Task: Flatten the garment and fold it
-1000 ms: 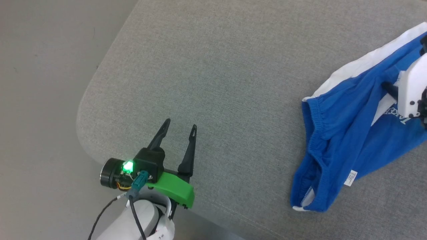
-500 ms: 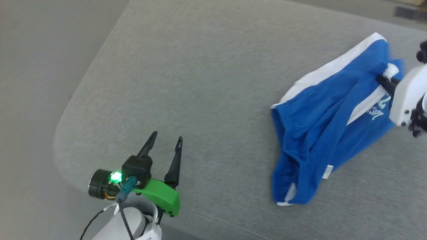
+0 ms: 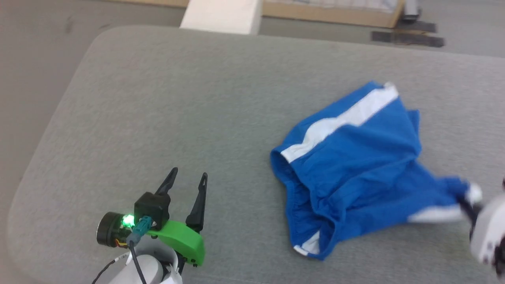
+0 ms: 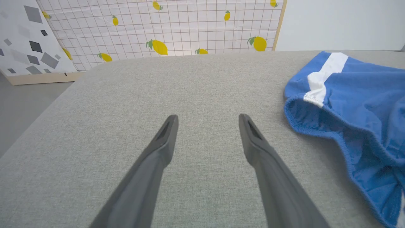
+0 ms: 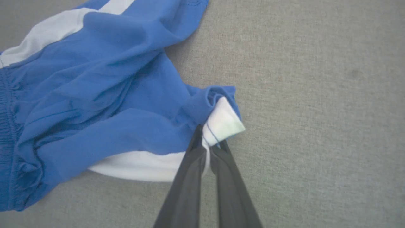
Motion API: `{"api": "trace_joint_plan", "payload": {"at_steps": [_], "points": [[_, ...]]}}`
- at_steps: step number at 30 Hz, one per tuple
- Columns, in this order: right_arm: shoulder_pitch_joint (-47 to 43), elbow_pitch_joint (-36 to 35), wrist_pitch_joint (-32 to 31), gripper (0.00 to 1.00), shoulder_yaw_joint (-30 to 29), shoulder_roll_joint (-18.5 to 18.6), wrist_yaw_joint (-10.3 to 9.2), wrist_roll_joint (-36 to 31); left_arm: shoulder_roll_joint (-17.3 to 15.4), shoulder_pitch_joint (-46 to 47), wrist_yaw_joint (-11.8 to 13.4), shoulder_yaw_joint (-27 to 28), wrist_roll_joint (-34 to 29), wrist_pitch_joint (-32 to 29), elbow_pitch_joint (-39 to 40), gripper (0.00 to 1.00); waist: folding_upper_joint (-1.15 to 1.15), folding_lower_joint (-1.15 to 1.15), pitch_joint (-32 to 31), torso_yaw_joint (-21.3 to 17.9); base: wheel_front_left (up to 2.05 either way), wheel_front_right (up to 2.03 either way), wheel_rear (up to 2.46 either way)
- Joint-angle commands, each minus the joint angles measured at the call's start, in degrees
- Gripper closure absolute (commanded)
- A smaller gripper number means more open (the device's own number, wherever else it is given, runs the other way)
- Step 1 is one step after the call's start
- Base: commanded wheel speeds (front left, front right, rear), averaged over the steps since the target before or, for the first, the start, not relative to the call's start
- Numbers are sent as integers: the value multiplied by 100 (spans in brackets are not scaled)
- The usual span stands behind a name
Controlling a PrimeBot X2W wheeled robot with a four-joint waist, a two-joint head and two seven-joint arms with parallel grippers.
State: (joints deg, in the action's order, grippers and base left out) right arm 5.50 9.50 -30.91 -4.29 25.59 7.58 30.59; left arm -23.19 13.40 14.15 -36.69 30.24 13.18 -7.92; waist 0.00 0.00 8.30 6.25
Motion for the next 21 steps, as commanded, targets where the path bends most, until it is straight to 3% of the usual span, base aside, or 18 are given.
{"api": "trace_joint_plan", "payload": {"at_steps": [1,6,7,14,21], "points": [[-283,-91,-60,100,-117,-72,-9,-215,-36,-84,-17,-6,10,-23,36,0,0,0,-246,-342,0,0,0],[-867,-145,-249,100,-437,-447,-9,-691,-47,-85,-21,-30,50,-100,91,0,0,0,-278,-514,0,0,0],[-902,-158,-239,0,-439,-492,-9,-814,-48,-81,-32,-39,61,-119,102,0,0,0,-281,-544,0,0,0],[-556,-605,258,0,-430,-788,-9,-901,-25,-31,-88,-72,160,-240,216,0,0,0,-371,-720,0,0,0],[-281,-1404,1555,0,-424,-805,-9,-1125,88,174,-293,-196,427,-720,483,0,0,0,-396,-842,0,0,0]]}}
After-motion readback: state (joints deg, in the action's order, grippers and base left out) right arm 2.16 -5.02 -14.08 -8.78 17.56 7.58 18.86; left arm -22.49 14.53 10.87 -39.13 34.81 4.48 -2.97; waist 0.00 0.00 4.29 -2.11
